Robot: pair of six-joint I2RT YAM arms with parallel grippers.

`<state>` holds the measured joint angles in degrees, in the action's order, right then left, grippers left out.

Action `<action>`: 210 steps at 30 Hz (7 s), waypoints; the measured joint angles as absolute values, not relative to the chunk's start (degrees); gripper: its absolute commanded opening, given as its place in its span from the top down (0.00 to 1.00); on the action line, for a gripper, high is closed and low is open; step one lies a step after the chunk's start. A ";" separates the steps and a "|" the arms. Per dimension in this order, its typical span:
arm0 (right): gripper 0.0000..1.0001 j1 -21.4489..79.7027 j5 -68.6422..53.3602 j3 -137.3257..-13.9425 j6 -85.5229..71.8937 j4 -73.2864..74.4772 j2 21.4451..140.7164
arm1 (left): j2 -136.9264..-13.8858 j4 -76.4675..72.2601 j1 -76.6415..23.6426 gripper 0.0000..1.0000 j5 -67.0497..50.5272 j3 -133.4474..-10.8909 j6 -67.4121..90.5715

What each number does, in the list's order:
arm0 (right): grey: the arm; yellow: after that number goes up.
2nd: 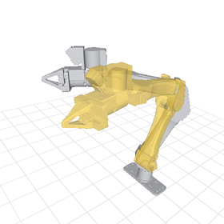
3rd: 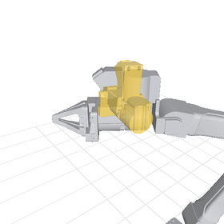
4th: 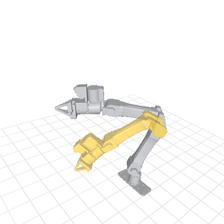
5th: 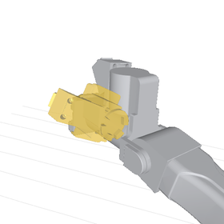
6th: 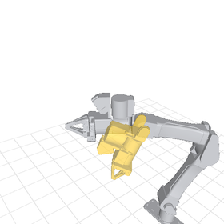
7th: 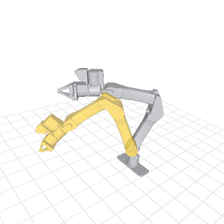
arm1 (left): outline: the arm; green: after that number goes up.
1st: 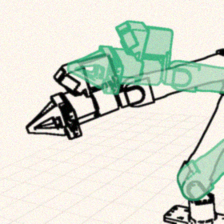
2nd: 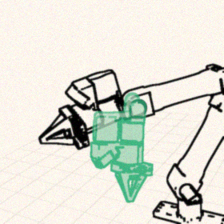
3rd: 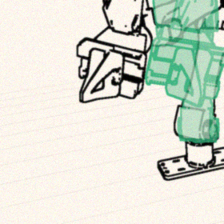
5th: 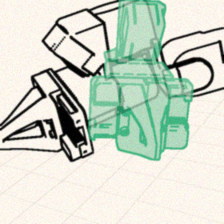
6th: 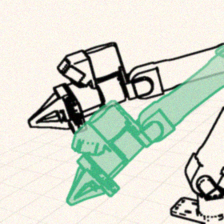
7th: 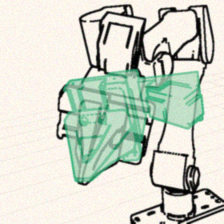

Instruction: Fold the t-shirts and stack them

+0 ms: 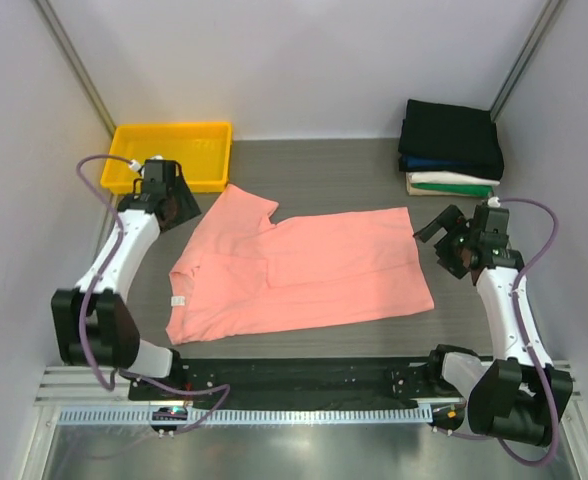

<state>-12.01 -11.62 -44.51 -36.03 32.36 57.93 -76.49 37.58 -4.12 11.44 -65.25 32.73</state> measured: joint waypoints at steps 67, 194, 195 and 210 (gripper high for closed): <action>0.24 4.19 10.63 -85.91 -24.95 30.48 115.68 | -110.72 38.33 -14.66 1.00 3.38 -97.23 25.08; 0.18 40.62 15.79 -93.62 -29.61 39.33 119.17 | -52.29 51.83 -33.26 0.35 18.26 -61.04 23.27; 0.18 40.34 15.49 -94.76 -29.19 39.55 121.10 | -50.61 51.96 -33.26 0.32 18.46 -59.37 23.00; 0.20 30.41 12.75 -140.99 -31.75 47.42 150.43 | -34.74 49.76 -33.26 0.28 25.15 -50.61 22.02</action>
